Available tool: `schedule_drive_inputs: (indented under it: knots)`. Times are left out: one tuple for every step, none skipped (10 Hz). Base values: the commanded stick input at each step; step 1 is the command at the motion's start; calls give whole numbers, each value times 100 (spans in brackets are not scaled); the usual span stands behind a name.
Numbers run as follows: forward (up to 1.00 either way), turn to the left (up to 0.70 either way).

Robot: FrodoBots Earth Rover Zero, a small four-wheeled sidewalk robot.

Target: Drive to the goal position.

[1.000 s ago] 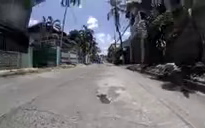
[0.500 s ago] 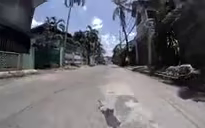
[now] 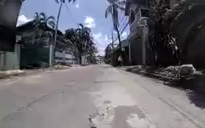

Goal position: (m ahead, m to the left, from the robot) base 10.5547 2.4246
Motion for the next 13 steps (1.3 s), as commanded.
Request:
schedule_drive_inputs:
  knots:
    - [100,9]
    - [100,9]
    - [100,9]
    - [100,9]
    - [100,9]
    - [100,5]
    - [100,-5]
    - [100,-15]
    - [100,-25]
    - [100,-17]
    - [100,7]
    - [100,-1]
    - [100,-10]
